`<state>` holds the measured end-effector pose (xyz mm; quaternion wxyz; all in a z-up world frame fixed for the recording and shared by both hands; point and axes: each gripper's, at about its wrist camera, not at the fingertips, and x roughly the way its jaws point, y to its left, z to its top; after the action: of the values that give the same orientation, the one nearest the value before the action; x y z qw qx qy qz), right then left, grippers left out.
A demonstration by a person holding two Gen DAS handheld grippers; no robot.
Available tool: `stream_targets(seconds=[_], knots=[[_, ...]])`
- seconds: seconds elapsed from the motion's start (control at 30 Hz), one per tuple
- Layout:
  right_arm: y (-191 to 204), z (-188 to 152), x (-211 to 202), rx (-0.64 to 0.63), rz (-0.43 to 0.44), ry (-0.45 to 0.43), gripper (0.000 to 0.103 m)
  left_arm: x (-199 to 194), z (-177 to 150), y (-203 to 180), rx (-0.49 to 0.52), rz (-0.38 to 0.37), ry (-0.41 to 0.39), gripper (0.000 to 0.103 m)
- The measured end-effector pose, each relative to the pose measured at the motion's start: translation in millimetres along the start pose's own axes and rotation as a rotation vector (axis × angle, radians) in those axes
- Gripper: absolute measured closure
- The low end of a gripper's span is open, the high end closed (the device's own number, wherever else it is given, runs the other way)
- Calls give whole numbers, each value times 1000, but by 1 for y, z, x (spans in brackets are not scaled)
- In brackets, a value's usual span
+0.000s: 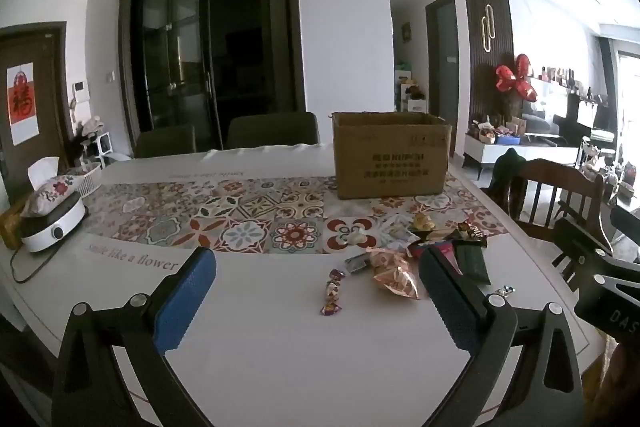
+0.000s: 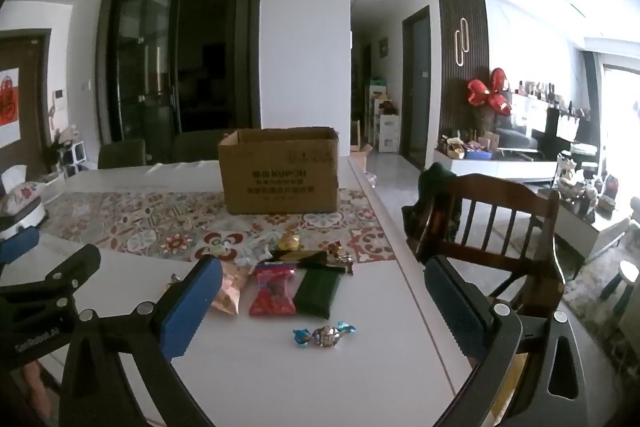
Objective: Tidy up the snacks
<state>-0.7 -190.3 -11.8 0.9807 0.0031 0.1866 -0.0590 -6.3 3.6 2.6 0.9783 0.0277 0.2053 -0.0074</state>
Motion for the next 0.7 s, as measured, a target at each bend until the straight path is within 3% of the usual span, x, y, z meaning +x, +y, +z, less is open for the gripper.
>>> stream_targets(seconds=[0.7], knots=[[-1,1,-1,3,1,-3,1,0,1,-1,0,1,-1,0]])
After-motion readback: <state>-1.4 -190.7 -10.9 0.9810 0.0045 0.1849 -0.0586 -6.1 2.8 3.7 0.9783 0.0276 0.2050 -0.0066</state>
